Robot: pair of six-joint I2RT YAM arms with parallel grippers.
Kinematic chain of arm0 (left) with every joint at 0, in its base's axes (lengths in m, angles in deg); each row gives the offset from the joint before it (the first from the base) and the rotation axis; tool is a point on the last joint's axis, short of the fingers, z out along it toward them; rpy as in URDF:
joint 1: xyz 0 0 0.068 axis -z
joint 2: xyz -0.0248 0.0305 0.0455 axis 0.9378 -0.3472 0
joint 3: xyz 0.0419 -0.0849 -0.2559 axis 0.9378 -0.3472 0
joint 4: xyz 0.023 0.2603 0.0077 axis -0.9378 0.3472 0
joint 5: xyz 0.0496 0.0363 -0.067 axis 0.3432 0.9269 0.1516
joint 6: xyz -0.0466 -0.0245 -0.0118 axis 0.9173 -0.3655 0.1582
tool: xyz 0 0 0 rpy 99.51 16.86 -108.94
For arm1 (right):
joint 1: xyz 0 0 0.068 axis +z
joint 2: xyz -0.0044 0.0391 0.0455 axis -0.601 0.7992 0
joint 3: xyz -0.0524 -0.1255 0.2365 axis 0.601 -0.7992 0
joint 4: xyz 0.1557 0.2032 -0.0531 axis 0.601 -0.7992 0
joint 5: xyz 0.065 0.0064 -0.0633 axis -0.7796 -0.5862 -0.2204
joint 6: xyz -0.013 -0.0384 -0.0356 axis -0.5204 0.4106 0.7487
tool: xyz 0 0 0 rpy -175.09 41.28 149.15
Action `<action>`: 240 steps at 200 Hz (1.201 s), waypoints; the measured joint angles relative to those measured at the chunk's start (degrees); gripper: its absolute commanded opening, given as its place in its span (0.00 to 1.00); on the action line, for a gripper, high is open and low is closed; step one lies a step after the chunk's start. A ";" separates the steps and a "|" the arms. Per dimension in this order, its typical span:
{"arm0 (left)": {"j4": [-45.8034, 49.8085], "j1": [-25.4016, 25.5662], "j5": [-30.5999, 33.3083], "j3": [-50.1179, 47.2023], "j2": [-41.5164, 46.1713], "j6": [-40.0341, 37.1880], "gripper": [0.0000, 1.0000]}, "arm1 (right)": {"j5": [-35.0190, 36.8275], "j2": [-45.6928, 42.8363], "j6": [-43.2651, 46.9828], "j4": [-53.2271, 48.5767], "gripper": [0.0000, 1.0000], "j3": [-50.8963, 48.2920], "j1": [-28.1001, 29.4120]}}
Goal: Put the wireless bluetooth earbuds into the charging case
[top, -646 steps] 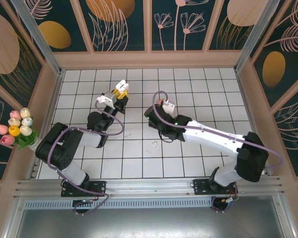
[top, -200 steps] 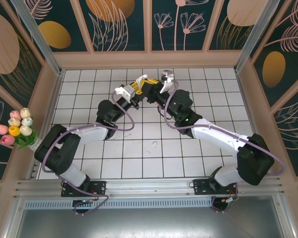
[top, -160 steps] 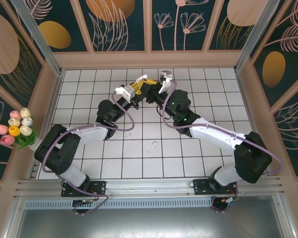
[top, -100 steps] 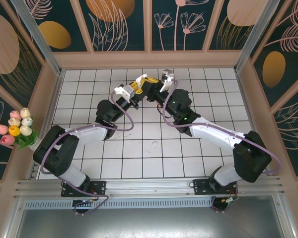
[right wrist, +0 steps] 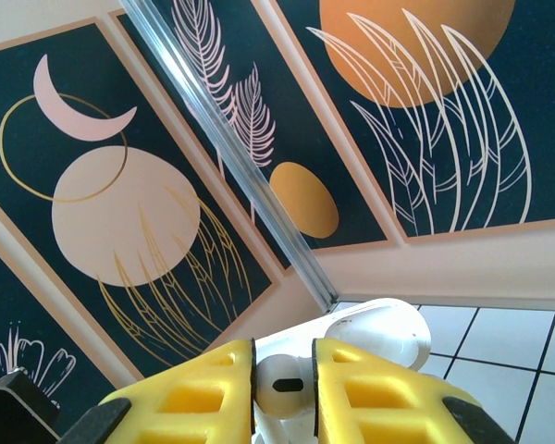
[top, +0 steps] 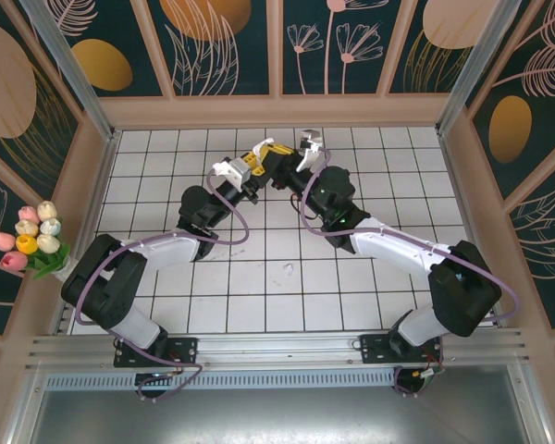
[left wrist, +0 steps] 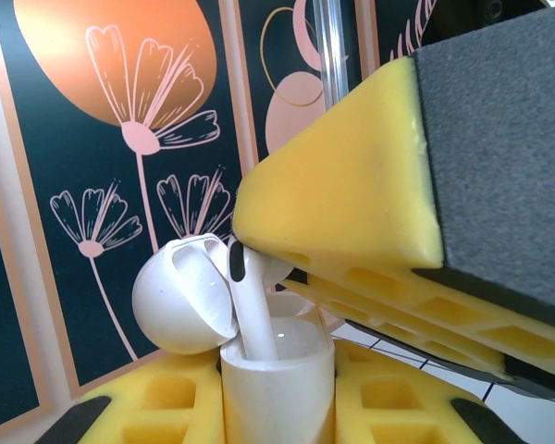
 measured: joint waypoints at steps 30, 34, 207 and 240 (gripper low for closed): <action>0.24 -0.02 0.07 0.00 0.00 0.00 0.00 | -0.04 0.17 0.00 0.02 0.20 0.00 0.00; 0.22 -0.02 0.09 0.00 0.00 0.00 0.00 | -0.07 0.17 0.00 0.02 0.21 0.00 0.00; 3.17 0.00 0.13 0.00 0.00 0.00 0.00 | 0.04 0.15 -0.20 1.88 0.41 -2.60 0.42; 3.15 0.00 0.22 0.00 0.00 0.24 0.00 | -0.02 -0.42 -0.55 1.14 0.55 -2.54 0.42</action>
